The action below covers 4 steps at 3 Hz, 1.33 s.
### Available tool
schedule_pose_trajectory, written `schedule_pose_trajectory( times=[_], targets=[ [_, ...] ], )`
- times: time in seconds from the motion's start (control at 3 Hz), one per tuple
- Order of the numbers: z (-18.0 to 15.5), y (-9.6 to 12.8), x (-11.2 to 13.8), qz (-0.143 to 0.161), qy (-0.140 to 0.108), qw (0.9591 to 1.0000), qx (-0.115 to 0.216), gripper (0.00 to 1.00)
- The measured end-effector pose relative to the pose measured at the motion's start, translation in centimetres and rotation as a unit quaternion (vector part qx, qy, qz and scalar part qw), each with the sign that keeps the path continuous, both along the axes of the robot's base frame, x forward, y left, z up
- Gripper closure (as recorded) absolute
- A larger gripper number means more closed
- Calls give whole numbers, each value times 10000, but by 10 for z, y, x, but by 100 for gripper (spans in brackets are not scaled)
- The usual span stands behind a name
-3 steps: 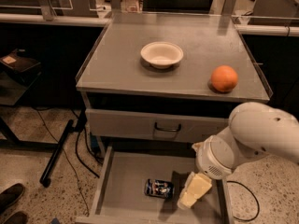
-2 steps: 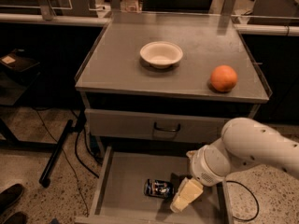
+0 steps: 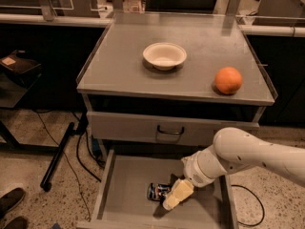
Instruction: Pick pepsi can from middle drawer and place on counter
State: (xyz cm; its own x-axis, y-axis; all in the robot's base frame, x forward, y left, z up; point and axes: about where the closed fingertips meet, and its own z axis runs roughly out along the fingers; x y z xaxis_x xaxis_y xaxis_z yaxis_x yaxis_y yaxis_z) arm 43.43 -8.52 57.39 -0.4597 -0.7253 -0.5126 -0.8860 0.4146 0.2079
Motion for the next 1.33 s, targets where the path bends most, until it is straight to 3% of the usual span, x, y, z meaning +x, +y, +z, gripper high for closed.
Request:
schedule_pose_trajectory(
  times=[0.67,1.33],
  targets=[
    [-28,10,0,-189,142,9995,202,0],
    [-85,20,19,-587,29,9965,593,0]
  ],
)
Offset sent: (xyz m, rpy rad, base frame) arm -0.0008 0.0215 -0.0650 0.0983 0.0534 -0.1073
